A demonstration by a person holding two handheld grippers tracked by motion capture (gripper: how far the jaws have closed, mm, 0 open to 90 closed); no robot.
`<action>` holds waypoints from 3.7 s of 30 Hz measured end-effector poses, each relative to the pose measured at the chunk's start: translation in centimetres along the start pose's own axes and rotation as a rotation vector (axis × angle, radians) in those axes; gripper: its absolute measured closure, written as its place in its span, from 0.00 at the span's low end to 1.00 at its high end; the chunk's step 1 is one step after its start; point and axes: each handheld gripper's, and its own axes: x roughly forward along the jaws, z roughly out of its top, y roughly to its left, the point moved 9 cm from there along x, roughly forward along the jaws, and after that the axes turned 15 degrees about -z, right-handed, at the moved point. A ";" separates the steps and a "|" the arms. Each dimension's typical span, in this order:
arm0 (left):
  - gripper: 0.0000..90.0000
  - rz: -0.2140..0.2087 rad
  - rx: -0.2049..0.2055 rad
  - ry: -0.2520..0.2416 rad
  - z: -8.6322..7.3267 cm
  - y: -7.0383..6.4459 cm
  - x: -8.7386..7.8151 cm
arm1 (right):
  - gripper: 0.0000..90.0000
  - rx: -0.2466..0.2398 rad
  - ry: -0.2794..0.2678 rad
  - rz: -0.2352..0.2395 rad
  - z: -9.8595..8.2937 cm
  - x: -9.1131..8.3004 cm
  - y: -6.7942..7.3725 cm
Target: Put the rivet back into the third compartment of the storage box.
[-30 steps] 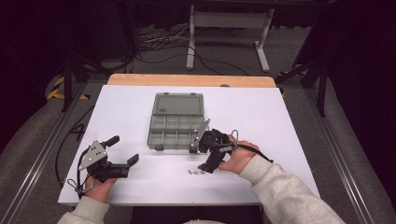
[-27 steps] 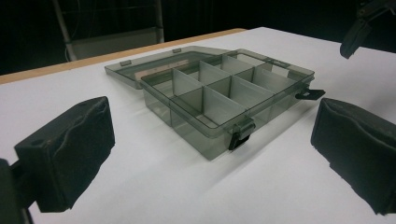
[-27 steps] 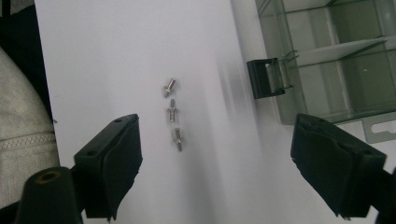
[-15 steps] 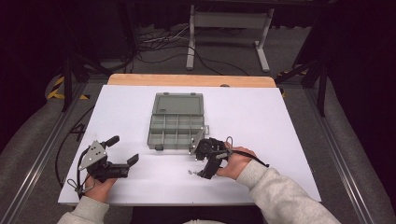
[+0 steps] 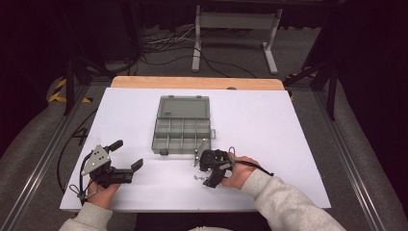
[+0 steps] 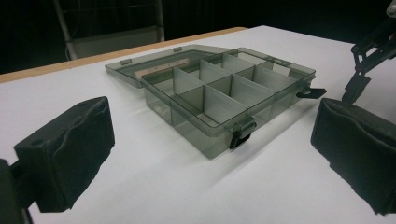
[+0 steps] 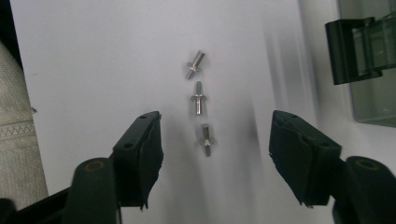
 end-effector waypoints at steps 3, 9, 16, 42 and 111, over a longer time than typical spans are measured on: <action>0.00 0.001 -0.001 0.000 0.0 0.0 0.0 | 0.54 -0.007 0.002 0.010 0.1 0.1 0.2; 0.00 0.002 0.001 0.002 0.0 0.0 0.0 | 0.67 -0.014 0.009 0.016 0.1 0.3 0.4; 0.00 0.002 0.001 0.001 0.0 0.0 0.0 | 0.83 -0.013 0.014 0.032 0.1 0.3 0.6; 0.00 -0.003 -0.003 -0.003 0.1 0.0 -0.1 | 0.92 0.015 -0.047 -0.002 2.2 -3.4 -2.6; 0.00 -0.018 0.000 0.008 -0.1 0.1 0.0 | 0.92 0.244 -0.084 -0.148 8.7 0.1 -16.5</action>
